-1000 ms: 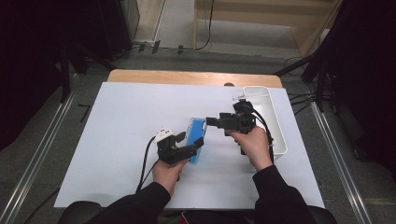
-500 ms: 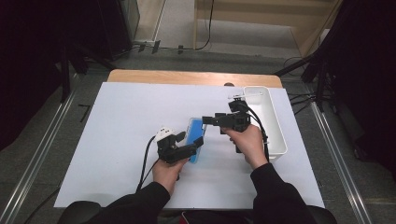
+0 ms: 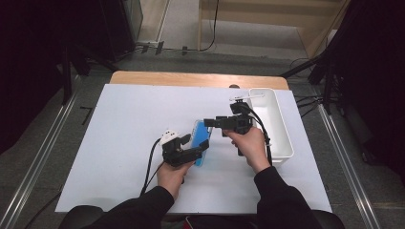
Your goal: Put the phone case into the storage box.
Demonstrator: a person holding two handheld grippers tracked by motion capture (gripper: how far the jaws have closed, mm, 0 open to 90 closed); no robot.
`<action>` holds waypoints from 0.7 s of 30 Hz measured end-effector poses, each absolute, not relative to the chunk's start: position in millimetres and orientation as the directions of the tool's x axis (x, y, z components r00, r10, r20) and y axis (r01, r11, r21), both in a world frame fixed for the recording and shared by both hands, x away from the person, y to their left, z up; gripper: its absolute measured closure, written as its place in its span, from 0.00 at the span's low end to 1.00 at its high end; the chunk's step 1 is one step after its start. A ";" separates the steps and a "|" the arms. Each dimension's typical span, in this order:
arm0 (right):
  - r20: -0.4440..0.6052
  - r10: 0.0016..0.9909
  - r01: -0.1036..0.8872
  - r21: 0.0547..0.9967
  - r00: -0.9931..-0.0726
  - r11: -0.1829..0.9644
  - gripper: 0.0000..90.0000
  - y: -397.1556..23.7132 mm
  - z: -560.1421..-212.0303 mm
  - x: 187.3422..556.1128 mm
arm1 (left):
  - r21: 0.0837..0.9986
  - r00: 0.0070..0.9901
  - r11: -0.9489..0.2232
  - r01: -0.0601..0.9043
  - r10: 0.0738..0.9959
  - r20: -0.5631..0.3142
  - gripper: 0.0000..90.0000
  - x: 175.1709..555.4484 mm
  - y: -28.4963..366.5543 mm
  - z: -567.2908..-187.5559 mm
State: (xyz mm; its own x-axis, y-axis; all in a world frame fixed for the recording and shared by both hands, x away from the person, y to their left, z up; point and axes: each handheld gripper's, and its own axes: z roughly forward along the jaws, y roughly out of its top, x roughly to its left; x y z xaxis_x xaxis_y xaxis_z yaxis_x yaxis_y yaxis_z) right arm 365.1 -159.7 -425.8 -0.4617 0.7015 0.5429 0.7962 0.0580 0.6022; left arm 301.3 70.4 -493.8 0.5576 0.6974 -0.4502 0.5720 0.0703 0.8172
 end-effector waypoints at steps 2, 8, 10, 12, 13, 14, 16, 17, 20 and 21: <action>0.546 0.702 0.799 0.599 -0.458 0.056 0.33 -159.2 -425.7 365.6 | 0.821 0.560 0.073 0.566 0.697 -0.448 0.18 301.1 69.8 -493.5; 0.558 0.701 0.815 0.577 -0.445 0.058 0.40 -155.4 -427.1 366.4 | 0.828 0.557 0.080 0.555 0.703 -0.442 0.18 300.0 68.9 -491.1; 0.567 0.700 0.826 0.561 -0.434 0.057 0.42 -154.6 -426.9 365.8 | 0.830 0.558 0.075 0.552 0.707 -0.435 0.18 299.8 68.6 -490.3; 0.574 0.704 0.835 0.548 -0.419 0.050 0.45 -154.0 -426.4 365.3 | 0.837 0.563 0.069 0.542 0.710 -0.424 0.18 299.5 68.2 -489.9; 0.572 0.704 0.834 0.550 -0.420 0.051 0.46 -154.1 -426.4 365.3 | 0.842 0.565 0.068 0.535 0.712 -0.417 0.18 299.1 67.9 -489.3; 0.574 0.705 0.835 0.548 -0.417 0.048 0.46 -154.0 -426.3 365.2 | 0.842 0.563 0.069 0.535 0.714 -0.416 0.18 298.8 68.0 -488.8; 0.570 0.707 0.835 0.547 -0.419 0.053 0.47 -154.0 -426.2 364.8 | 0.844 0.561 0.066 0.533 0.719 -0.411 0.18 298.2 68.5 -488.2; 0.570 0.708 0.835 0.548 -0.417 0.051 0.48 -153.9 -426.0 364.5 | 0.844 0.561 0.066 0.533 0.719 -0.411 0.18 298.2 68.5 -488.2; 0.576 0.708 0.841 0.540 -0.408 0.046 0.52 -153.9 -425.1 363.8 | 0.847 0.558 0.065 0.528 0.725 -0.404 0.18 297.8 68.1 -488.1; 0.578 0.706 0.842 0.538 -0.409 0.047 0.53 -154.0 -425.2 363.8 | 0.849 0.560 0.061 0.525 0.726 -0.399 0.18 297.8 68.0 -488.1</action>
